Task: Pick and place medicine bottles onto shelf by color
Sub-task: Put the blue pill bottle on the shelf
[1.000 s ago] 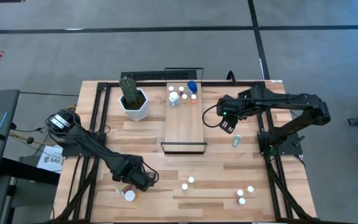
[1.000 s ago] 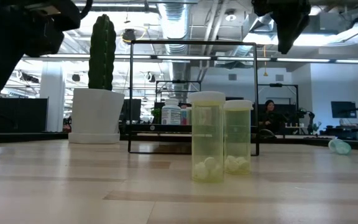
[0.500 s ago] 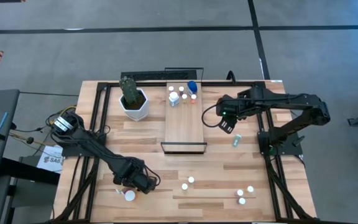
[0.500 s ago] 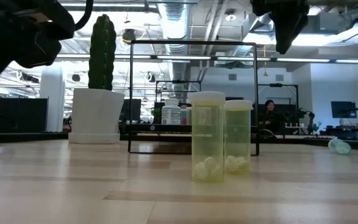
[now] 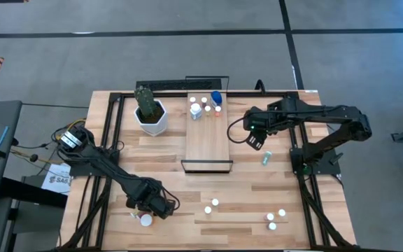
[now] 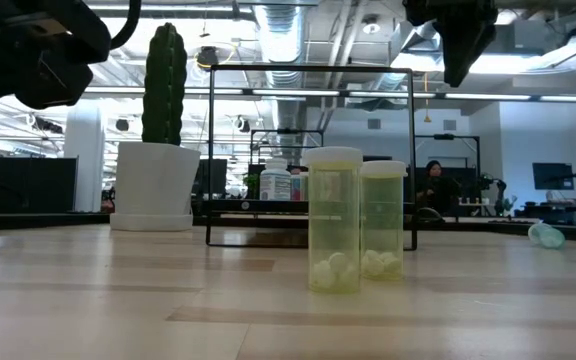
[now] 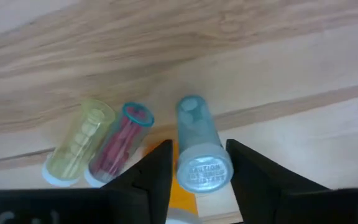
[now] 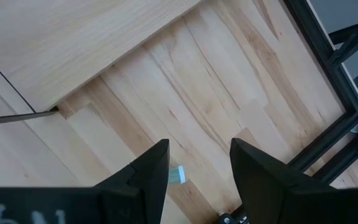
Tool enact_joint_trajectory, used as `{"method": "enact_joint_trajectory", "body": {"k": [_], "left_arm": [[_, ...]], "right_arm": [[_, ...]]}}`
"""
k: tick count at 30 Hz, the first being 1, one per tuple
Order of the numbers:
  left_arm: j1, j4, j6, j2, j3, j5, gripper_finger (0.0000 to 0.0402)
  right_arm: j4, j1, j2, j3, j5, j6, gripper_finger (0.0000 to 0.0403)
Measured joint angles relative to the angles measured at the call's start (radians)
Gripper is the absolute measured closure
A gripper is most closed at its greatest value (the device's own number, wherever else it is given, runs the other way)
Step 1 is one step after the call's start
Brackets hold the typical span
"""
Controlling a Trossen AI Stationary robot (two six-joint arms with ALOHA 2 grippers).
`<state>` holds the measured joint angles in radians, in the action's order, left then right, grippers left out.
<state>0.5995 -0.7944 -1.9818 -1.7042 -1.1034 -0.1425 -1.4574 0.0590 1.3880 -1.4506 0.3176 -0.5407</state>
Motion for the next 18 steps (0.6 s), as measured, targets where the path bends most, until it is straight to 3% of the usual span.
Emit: {"method": "enact_joint_trajectory", "body": {"k": [7, 18], "left_arm": [[0.000, 0.000, 0.009, 0.001, 0.000, -0.003, 0.0309], [-0.080, -0.025, 0.169, 0.034, 0.000, -0.010, 0.0297]], "right_arm": [[0.000, 0.000, 0.000, 0.000, 0.000, 0.000, 0.0212], [-0.038, 0.000, 0.000, 0.000, 0.000, 0.021, 0.0212]]}}
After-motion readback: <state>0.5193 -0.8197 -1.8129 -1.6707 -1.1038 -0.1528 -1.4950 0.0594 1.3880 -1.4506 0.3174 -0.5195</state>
